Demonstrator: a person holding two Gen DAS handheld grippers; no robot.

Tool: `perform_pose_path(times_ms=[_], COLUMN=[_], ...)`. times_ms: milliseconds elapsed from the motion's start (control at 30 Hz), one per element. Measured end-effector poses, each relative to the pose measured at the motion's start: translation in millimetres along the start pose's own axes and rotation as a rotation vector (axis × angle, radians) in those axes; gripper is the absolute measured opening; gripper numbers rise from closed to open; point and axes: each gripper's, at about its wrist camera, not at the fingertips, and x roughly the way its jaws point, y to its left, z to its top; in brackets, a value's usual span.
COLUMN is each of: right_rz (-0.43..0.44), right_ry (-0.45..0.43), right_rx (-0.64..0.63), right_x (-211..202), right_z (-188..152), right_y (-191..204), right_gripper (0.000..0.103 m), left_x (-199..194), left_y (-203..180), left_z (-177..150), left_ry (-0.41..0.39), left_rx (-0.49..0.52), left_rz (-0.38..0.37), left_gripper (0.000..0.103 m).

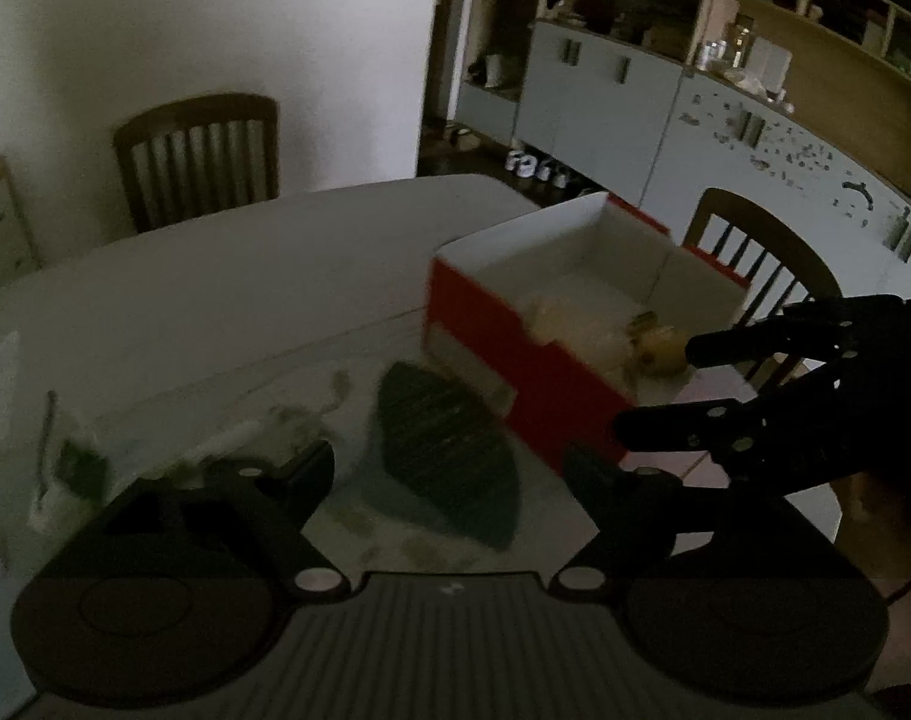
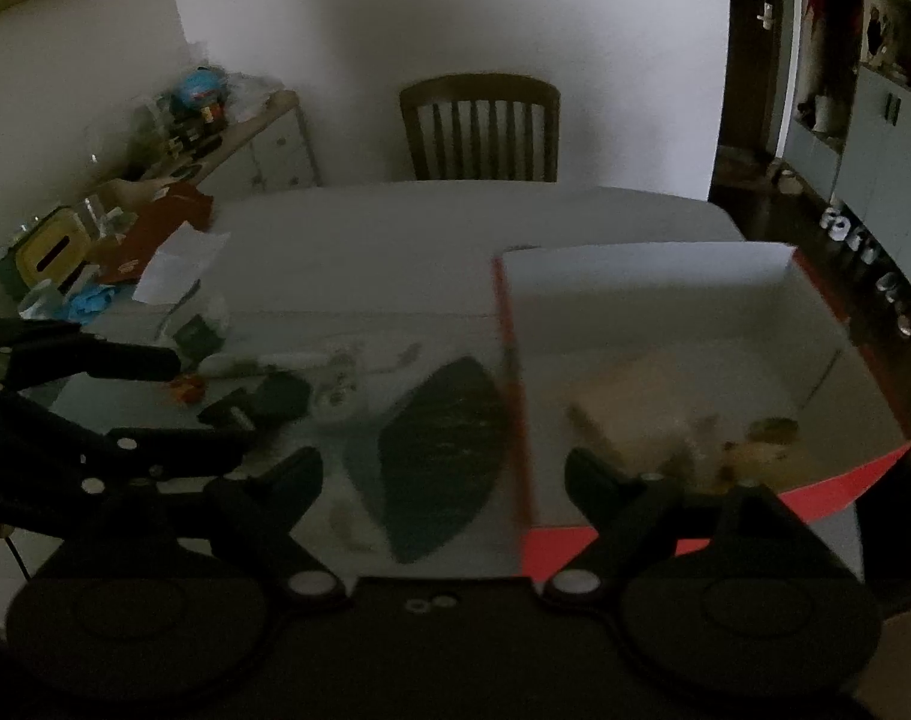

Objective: Organize objects
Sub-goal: 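Withdraw both tools from the box back over the table, then grasp the cartoon-face plush with the left tool while the right tool reaches the black case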

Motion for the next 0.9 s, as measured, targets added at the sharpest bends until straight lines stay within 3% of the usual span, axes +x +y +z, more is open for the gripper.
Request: perform_pose_path(times_ms=[267,333,667,900], right_rz=[0.016,0.019,0.031,0.031], right_ry=[0.021,0.028,0.074,0.125], right_rx=[-0.002,-0.011,-0.089,-0.15], right_x=[20.5,28.1,73.6,116.8], right_z=[0.3,1.3,12.1,16.9], right_y=[46.7,58.3,104.3,125.7], right_gripper=[0.088,0.088,0.088,0.088], left_x=[-19.6,-22.4,-22.7,-6.0], left_y=[51.4,63.4,116.5,157.2], left_z=[-26.8,-34.6,-70.1,-96.1], left_ry=[0.022,0.027,0.04,0.077], left_rx=[-0.028,-0.029,-0.039,-0.131], left_rz=[0.028,0.038,0.077,0.081], left_gripper=[0.094,0.103,0.103,0.103])
